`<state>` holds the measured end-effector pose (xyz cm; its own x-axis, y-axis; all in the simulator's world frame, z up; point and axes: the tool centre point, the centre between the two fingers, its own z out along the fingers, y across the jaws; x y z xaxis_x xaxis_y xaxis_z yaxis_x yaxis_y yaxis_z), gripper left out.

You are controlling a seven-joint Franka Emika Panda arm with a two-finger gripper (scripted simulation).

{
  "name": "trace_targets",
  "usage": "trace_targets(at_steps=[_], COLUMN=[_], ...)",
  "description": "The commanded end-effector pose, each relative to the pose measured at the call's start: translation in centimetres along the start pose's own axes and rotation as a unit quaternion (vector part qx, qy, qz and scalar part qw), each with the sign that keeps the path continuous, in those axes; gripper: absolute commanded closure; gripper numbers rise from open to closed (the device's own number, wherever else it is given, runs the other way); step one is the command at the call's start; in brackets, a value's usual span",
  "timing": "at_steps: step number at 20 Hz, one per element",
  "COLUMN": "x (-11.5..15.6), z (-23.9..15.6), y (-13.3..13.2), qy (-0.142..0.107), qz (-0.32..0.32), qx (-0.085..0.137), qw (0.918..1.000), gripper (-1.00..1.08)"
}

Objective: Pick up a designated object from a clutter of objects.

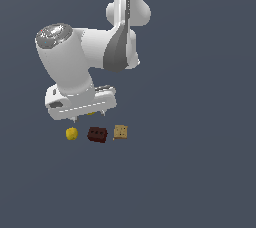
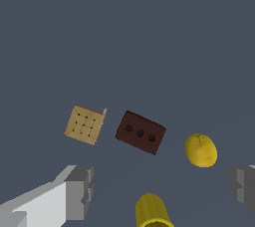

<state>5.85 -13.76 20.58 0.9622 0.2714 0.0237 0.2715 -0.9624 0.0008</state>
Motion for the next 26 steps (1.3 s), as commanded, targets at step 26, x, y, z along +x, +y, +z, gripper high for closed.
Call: trace_targets(at_steps=[26], x=[-4.9], z=[12.2], y=[11.9], qy=[-0.012], qz=[-0.102], qx=[0.002], qw=[0.9947], gripper=[-0.92])
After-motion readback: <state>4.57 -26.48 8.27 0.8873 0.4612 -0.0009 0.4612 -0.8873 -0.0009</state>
